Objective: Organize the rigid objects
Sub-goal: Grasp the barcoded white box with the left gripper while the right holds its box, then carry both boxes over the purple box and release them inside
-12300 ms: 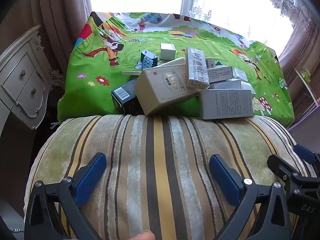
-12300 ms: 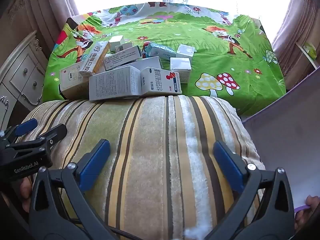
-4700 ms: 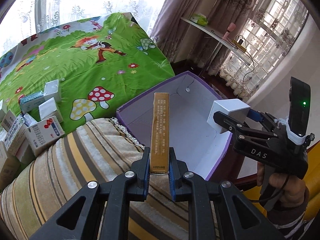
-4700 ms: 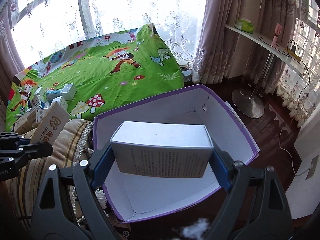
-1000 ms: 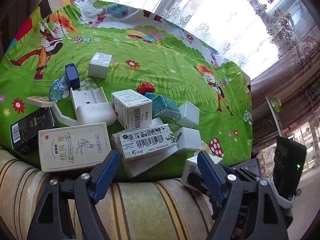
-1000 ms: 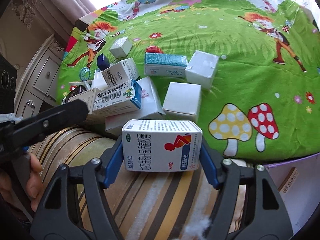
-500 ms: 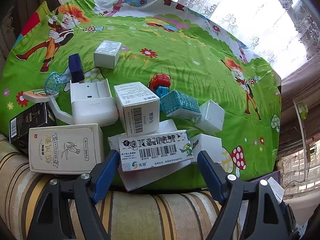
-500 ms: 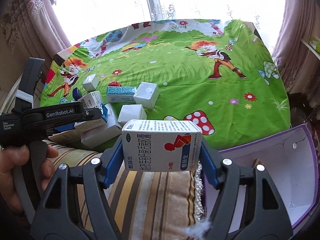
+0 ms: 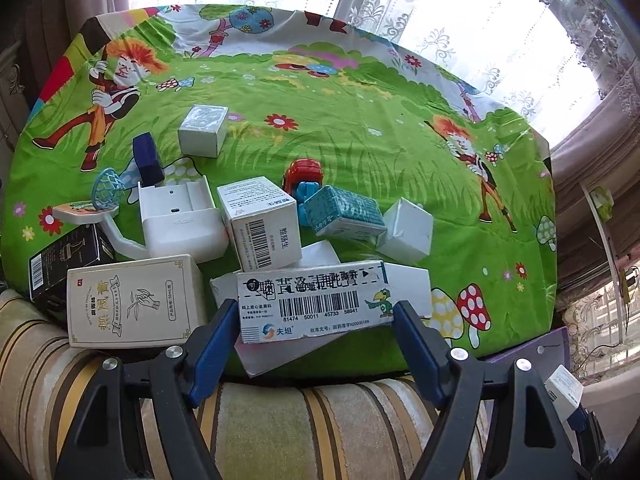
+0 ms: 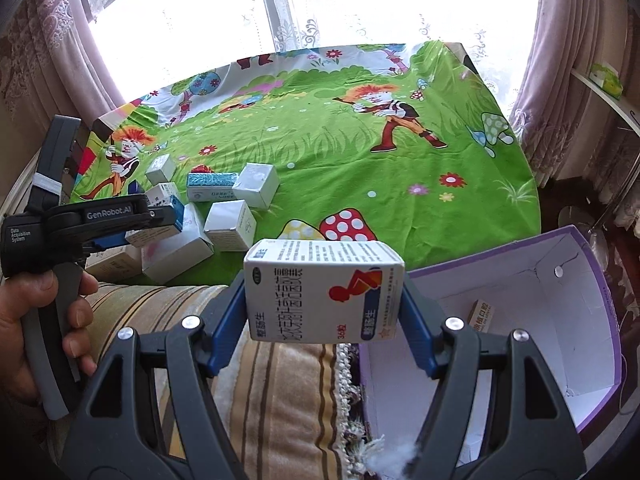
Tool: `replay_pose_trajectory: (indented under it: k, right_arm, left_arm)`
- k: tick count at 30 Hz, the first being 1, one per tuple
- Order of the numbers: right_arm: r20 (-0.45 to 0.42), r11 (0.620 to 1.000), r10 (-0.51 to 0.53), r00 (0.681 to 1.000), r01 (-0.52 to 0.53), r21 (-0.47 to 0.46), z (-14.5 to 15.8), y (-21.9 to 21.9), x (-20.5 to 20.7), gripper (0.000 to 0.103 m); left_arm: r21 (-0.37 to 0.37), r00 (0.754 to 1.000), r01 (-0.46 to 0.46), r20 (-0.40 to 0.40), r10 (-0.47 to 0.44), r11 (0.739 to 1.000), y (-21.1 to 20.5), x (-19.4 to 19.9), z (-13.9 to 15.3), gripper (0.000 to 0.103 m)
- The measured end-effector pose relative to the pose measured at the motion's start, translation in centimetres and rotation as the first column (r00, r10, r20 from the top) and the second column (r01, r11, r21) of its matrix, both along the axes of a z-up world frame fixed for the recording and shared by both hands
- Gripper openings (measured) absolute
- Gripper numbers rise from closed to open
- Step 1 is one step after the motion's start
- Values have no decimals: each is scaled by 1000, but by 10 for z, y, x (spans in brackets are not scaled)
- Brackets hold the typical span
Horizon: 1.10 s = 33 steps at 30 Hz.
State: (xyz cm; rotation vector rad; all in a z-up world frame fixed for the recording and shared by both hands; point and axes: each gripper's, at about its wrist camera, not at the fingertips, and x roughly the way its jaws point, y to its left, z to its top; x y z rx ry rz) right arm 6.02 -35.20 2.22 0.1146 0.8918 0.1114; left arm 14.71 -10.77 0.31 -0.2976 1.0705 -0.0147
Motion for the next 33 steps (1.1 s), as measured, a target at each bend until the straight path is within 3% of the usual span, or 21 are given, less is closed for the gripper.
replay_pose_trajectory:
  k: [6,12,22,33]
  right_arm:
    - [-26,998,-52,998,52,-20,-4,-26,-17,73]
    - [-60,992,-124,991,122,-27,-12,-60,-35,73]
    - [-90,974,-222,971,217,-58,-20,-105,-57,73]
    - [-92,960,-278,956,274,-58,-19,-131,-68,74]
  left_arm:
    - [-11,990,114,80,-113,993,-29,-21,20,78]
    - [-31,947,303,118,-298,952,-77,-44,29,77]
    - [-22,828,551,139,-544,834,-147,-78,34,78]
    - [11,680,725,150,-718,689,-195,-114,36,79]
